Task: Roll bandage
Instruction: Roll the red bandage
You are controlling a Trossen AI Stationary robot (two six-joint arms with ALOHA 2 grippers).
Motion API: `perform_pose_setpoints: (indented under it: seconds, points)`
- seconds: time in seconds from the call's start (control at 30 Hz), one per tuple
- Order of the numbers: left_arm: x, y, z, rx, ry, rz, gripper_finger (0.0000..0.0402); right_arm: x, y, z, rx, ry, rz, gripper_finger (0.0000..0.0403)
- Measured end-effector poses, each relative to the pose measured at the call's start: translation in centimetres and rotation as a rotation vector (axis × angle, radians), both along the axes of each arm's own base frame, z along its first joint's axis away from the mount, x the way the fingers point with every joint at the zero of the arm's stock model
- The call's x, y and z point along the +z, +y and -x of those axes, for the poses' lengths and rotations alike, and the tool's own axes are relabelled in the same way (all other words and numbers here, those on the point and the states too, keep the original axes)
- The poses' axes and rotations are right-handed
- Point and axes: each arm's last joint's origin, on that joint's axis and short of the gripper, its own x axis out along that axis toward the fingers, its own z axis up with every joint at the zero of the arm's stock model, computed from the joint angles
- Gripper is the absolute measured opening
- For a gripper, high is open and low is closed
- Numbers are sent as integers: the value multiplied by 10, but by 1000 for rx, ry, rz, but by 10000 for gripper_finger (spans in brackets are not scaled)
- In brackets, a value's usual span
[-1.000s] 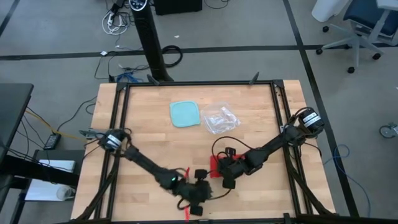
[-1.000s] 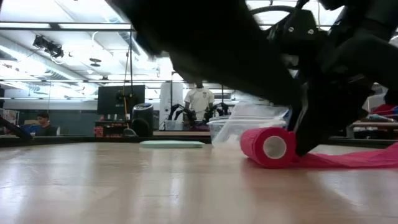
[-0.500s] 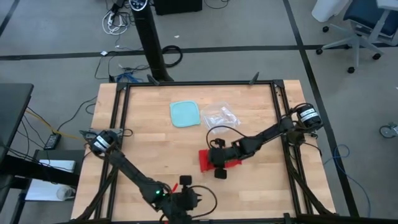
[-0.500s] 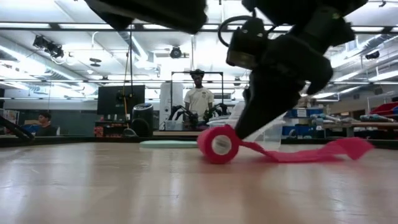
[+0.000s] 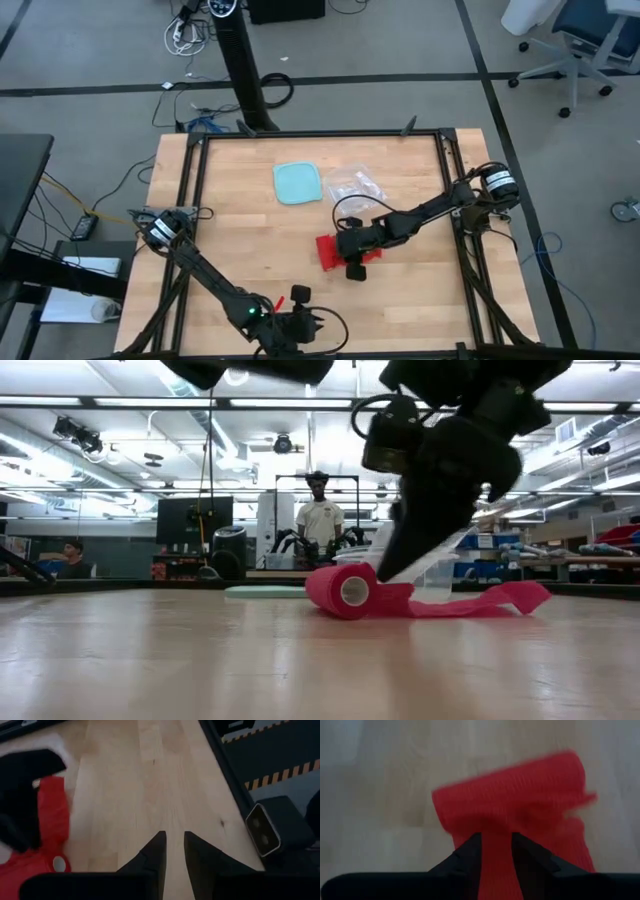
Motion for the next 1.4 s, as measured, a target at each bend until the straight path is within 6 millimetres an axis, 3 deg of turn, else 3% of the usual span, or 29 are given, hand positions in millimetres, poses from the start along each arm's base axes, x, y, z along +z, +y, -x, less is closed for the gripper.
perform_pose_setpoints:
  seconds: [0.37, 0.57, 0.8, 1.23, 1.4]
  points:
    - [-3, 39, -27, 170, 11, 28, 72, 1, 11, 15, -52, 70, 77, 105]
    - [-9, 69, -38, 254, 81, -20, 72, -21, 5, 33, -100, 142, 68, 105]
    - [-15, 96, -43, 315, 176, -74, 72, -38, 12, 54, -145, 145, 38, 105]
    - [-17, 159, -67, 327, 293, 6, 72, -35, 22, 62, -90, 189, -38, 105]
    - [-20, 169, -72, 295, 320, 40, 72, -32, 25, 68, -72, 227, -54, 105]
